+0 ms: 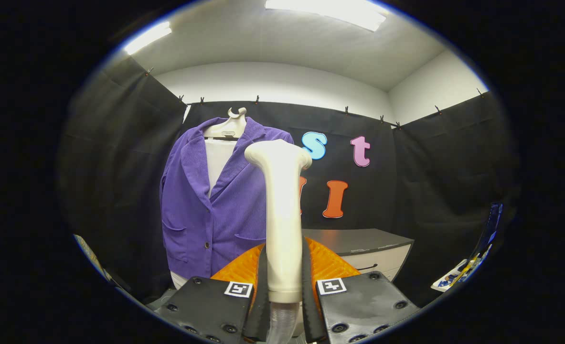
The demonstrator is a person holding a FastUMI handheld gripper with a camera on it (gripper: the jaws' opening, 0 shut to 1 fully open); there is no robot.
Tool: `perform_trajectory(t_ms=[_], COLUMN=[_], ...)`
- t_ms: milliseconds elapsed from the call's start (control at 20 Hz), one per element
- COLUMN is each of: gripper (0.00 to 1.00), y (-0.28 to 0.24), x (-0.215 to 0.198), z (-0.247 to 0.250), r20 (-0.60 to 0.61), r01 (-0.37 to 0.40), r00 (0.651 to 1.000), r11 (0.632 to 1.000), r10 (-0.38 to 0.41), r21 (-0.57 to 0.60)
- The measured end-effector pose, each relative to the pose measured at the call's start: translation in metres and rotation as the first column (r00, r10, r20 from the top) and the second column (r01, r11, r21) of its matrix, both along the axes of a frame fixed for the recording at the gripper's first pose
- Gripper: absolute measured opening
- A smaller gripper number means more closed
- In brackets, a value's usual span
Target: Iron the clothes twice with a garment steamer, once on the left side and once on the right side.
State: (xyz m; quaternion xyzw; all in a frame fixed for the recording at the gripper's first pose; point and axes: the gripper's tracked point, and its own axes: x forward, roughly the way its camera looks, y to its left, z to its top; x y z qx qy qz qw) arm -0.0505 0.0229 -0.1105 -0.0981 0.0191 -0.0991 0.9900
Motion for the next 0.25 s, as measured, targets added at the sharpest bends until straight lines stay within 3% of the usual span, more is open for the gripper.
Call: perform_trajectory(t_ms=[250], gripper=[0.36], y=[-0.0117], x=[-0.0091], z=[0.0023], r20=[0.003], r01=[-0.004], r00=[1.0], r11=[1.0], r10=[0.004], r21=[0.003])
